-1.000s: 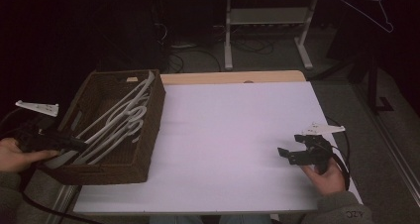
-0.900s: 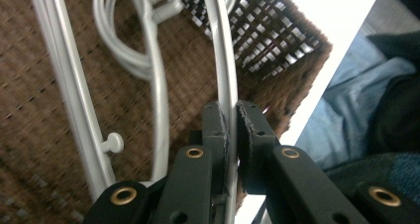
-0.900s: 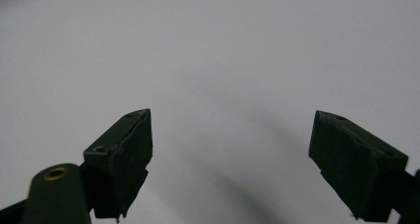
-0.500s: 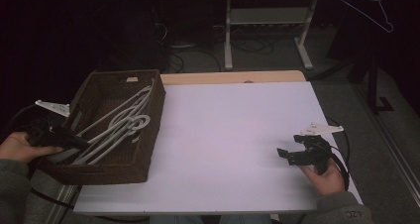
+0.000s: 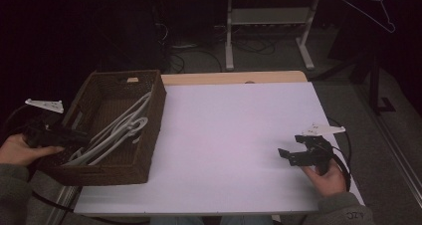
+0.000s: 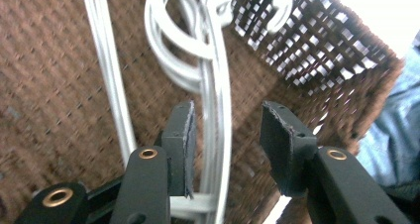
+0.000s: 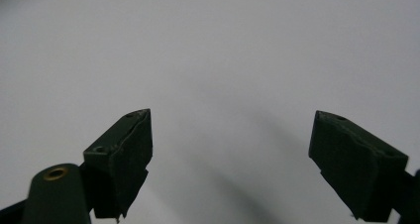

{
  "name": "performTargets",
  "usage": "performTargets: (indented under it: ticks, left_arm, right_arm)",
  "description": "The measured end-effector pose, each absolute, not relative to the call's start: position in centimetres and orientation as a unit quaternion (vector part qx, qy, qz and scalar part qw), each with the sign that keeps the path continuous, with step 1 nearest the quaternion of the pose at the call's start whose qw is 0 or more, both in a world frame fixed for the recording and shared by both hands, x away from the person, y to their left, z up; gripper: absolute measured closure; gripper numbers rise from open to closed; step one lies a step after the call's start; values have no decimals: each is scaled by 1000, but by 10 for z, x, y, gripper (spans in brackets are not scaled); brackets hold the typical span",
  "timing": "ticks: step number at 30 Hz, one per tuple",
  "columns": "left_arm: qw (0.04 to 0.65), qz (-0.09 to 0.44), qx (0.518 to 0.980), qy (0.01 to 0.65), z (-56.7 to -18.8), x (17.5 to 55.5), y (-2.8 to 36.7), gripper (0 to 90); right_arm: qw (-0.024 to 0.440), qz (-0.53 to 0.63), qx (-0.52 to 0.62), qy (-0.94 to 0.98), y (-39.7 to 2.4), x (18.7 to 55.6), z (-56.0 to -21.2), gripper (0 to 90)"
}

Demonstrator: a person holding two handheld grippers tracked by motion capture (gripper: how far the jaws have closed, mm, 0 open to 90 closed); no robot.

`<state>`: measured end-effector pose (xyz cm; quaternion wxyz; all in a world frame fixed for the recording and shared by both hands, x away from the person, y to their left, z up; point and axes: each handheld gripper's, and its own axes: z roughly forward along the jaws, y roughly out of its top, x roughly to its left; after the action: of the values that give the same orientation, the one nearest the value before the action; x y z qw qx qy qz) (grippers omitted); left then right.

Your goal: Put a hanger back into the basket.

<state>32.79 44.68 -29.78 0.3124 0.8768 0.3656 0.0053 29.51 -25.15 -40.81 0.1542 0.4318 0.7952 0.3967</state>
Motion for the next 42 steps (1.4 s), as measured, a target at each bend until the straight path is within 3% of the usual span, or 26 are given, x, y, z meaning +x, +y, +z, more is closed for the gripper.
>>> performTargets:
  ticks: [7,19,42]
  left_arm:
    - [344,20,866,361,-294,322,437,559]
    - [363,57,847,384,-294,308,416,452]
    - [391,115,821,400,-303,284,365,392]
  right_arm:
    - [158,401,432,793,-252,294,-405,163]
    - [168,403,430,790,-255,291,-401,163]
    - [177,409,426,788,-255,287,-396,160]
